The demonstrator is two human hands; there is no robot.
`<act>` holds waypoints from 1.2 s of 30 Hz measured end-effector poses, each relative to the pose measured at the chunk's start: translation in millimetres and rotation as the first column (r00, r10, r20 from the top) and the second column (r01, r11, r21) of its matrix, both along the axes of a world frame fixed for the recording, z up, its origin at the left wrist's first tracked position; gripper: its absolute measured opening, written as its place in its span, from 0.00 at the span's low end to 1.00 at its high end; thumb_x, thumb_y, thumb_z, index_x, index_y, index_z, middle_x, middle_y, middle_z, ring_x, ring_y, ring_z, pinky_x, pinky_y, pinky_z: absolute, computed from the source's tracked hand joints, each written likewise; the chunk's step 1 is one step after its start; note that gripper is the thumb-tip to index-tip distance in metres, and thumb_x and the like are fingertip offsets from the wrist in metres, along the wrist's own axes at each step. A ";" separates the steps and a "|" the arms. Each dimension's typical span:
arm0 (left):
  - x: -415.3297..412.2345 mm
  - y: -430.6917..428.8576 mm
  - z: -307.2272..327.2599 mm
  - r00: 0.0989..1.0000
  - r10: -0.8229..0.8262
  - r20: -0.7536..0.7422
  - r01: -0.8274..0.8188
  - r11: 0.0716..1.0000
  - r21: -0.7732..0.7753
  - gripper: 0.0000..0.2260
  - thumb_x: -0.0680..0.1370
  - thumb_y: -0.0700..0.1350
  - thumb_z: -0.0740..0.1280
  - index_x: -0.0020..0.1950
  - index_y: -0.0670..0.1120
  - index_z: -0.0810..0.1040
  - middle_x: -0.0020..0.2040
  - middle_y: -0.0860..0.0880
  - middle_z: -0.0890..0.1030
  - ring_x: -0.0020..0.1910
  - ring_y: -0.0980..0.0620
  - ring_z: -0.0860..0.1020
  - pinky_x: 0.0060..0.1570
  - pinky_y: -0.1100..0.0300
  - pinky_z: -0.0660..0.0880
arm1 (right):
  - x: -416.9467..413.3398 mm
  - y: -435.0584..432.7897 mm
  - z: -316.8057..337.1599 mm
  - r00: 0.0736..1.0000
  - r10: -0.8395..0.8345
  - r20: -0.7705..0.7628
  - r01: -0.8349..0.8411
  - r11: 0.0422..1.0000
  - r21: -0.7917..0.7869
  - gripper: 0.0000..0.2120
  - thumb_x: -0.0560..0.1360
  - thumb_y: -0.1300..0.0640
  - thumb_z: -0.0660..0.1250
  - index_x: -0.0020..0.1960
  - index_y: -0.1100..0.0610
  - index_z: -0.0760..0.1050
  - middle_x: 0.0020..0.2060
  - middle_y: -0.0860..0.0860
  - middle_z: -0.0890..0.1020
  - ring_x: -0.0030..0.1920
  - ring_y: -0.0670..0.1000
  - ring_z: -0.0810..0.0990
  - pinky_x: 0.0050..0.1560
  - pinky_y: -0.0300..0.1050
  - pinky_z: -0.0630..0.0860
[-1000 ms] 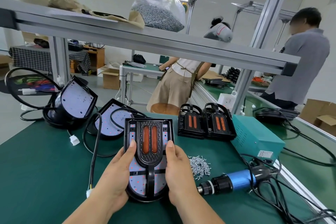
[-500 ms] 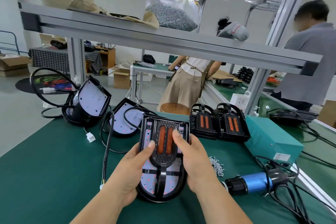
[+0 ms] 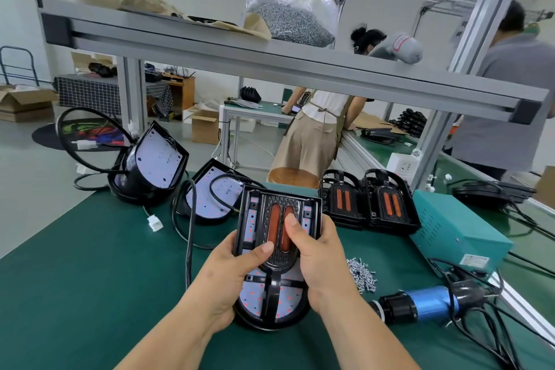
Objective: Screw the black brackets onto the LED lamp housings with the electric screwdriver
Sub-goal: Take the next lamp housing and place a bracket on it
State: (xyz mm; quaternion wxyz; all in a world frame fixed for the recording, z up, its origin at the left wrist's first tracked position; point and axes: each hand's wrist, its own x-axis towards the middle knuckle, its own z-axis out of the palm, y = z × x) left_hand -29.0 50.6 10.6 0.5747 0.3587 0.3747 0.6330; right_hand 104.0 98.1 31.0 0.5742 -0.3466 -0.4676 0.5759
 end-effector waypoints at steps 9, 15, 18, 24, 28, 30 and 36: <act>-3.8 4.8 -1.4 0.966 0.125 0.228 -0.114 0.992 -0.061 0.18 0.68 0.43 0.74 0.57 0.44 0.82 0.54 0.38 0.85 0.50 0.37 0.84 0.45 0.44 0.83 | 0.9 -15.1 -16.0 0.966 0.086 0.244 -0.075 0.996 -0.052 0.31 0.62 0.44 0.78 0.61 0.53 0.74 0.49 0.47 0.87 0.51 0.48 0.85 0.57 0.46 0.80; -7.1 4.0 2.9 0.954 0.146 0.261 -0.124 0.987 -0.100 0.24 0.71 0.47 0.70 0.65 0.40 0.78 0.58 0.37 0.83 0.57 0.36 0.82 0.58 0.41 0.78 | -1.2 -25.3 -24.4 0.948 0.265 0.178 -0.239 0.959 -0.154 0.22 0.72 0.64 0.75 0.64 0.59 0.75 0.55 0.56 0.85 0.58 0.58 0.83 0.63 0.62 0.76; -12.1 1.1 7.8 0.967 0.067 0.246 -0.029 0.988 -0.155 0.24 0.70 0.54 0.69 0.59 0.40 0.83 0.57 0.36 0.83 0.55 0.37 0.82 0.51 0.45 0.81 | 0.9 -26.1 -23.8 0.949 0.263 0.173 -0.233 0.957 -0.176 0.21 0.72 0.65 0.75 0.63 0.60 0.75 0.54 0.56 0.86 0.57 0.60 0.83 0.63 0.62 0.76; -15.5 0.6 8.7 0.979 0.088 0.186 -0.055 0.983 -0.178 0.23 0.69 0.50 0.72 0.60 0.40 0.82 0.54 0.36 0.84 0.50 0.37 0.84 0.40 0.46 0.82 | -1.0 -25.9 -27.6 0.951 0.260 0.167 -0.234 0.959 -0.163 0.28 0.64 0.63 0.78 0.63 0.62 0.76 0.55 0.58 0.85 0.58 0.60 0.83 0.65 0.61 0.75; -11.4 1.0 7.4 0.976 0.162 0.143 -0.138 0.977 -0.165 0.21 0.68 0.45 0.73 0.59 0.39 0.81 0.49 0.36 0.85 0.41 0.38 0.85 0.33 0.48 0.81 | -1.7 -26.0 -28.8 0.952 0.255 0.170 -0.230 0.961 -0.152 0.29 0.63 0.60 0.77 0.63 0.61 0.75 0.54 0.57 0.85 0.57 0.59 0.83 0.65 0.60 0.75; -10.4 1.8 7.9 0.975 0.173 0.138 -0.150 0.975 -0.165 0.20 0.67 0.45 0.73 0.57 0.39 0.81 0.48 0.36 0.85 0.40 0.39 0.85 0.33 0.48 0.81 | -1.8 -26.2 -29.4 0.954 0.248 0.168 -0.224 0.963 -0.149 0.29 0.62 0.60 0.77 0.62 0.61 0.75 0.54 0.57 0.86 0.56 0.59 0.84 0.64 0.59 0.76; -10.1 4.5 9.1 0.974 0.188 0.131 -0.162 0.969 -0.184 0.12 0.75 0.40 0.70 0.57 0.37 0.81 0.46 0.35 0.85 0.37 0.38 0.85 0.30 0.48 0.80 | -4.2 -27.2 -28.7 0.961 0.216 0.170 -0.191 0.970 -0.151 0.29 0.61 0.60 0.77 0.61 0.60 0.75 0.53 0.56 0.86 0.55 0.58 0.84 0.64 0.60 0.76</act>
